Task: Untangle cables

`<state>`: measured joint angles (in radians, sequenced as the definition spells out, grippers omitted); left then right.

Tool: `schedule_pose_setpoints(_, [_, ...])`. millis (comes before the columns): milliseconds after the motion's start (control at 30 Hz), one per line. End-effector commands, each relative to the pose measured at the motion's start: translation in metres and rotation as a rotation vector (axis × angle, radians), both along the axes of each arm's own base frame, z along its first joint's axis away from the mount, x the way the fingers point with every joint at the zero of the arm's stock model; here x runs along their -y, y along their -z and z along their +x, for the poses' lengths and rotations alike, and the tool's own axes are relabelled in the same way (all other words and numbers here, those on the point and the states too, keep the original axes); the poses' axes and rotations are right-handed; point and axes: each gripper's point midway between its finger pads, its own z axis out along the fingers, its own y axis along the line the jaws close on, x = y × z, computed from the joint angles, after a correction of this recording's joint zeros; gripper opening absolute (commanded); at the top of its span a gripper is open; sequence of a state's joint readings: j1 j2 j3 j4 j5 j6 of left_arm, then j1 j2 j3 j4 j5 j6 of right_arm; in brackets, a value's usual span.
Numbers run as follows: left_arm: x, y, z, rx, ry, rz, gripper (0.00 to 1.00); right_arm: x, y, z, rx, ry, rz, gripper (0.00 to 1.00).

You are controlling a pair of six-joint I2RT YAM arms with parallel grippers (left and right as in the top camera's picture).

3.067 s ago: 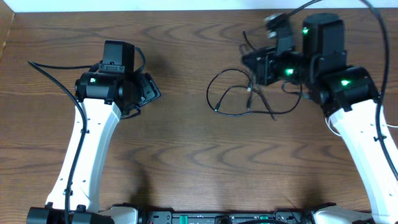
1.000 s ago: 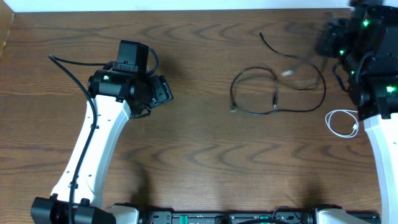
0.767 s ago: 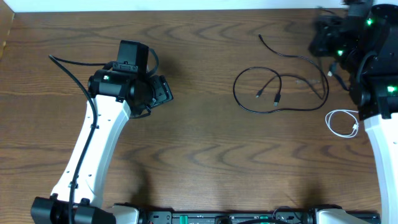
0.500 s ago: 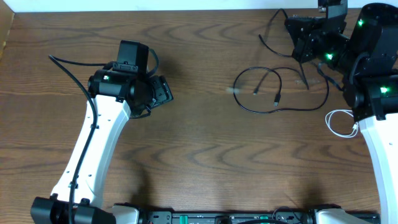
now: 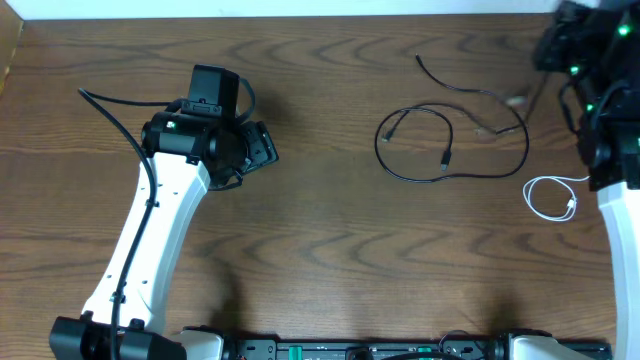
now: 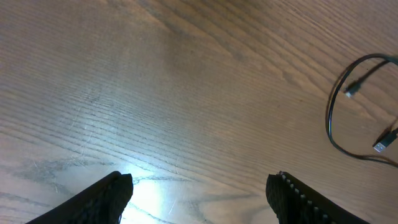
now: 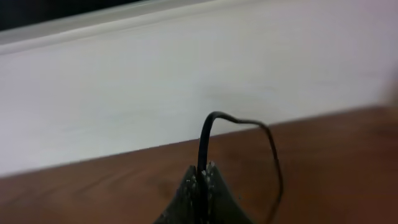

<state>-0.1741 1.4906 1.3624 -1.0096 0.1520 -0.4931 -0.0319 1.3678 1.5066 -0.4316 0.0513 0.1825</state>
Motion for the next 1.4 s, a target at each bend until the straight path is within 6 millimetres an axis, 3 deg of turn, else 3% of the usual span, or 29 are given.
schedule_pose_setpoints(0, [-0.001, 0.006, -0.003, -0.018, 0.013, 0.014, 0.75, 0.079, -0.003, -0.019, -0.020, 0.357, -0.076, 0.01])
schedule_pose_setpoints(133, [-0.001, 0.006, -0.003, -0.018, 0.013, 0.014, 0.75, 0.123, 0.003, -0.035, -0.051, 0.481, -0.084, 0.01])
schedule_pose_setpoints(267, [-0.001, 0.006, -0.003, -0.018, 0.013, 0.014, 0.75, 0.163, -0.008, -0.053, -0.014, 0.605, -0.050, 0.01])
schedule_pose_setpoints(467, [-0.001, 0.006, -0.003, -0.018, 0.013, 0.014, 0.75, 0.204, -0.033, -0.077, 0.064, 0.731, -0.010, 0.01])
schedule_pose_setpoints(600, [-0.001, 0.006, -0.003, -0.018, 0.013, 0.014, 0.75, 0.224, -0.030, -0.091, 0.054, 0.790, 0.004, 0.01])
schedule_pose_setpoints(733, [-0.001, 0.007, -0.003, -0.018, 0.013, 0.014, 0.75, 0.234, -0.005, -0.098, -0.042, 0.819, 0.011, 0.01])
schedule_pose_setpoints(767, [-0.001, 0.007, -0.003, -0.018, 0.013, 0.014, 0.75, 0.238, 0.012, -0.098, -0.106, 0.829, 0.017, 0.01])
schedule_pose_setpoints(967, [-0.001, 0.007, -0.004, -0.022, 0.013, 0.015, 0.75, 0.258, 0.073, -0.098, -0.309, 0.863, 0.041, 0.01])
schedule_pose_setpoints(1000, [-0.001, 0.007, -0.004, -0.022, 0.013, 0.015, 0.75, 0.263, 0.091, -0.097, -0.363, 0.871, 0.053, 0.01])
schedule_pose_setpoints(1200, [-0.001, 0.007, -0.003, -0.022, 0.013, 0.014, 0.75, 0.266, 0.148, -0.089, -0.521, 0.858, 0.108, 0.01])
schedule_pose_setpoints(1267, [-0.001, 0.007, -0.003, -0.022, 0.013, 0.014, 0.75, 0.262, 0.168, -0.084, -0.576, 0.826, 0.136, 0.09])
schedule_pose_setpoints(1367, [-0.001, 0.007, -0.003, -0.022, 0.013, 0.014, 0.75, 0.259, 0.180, -0.084, -0.614, 0.807, 0.154, 0.35])
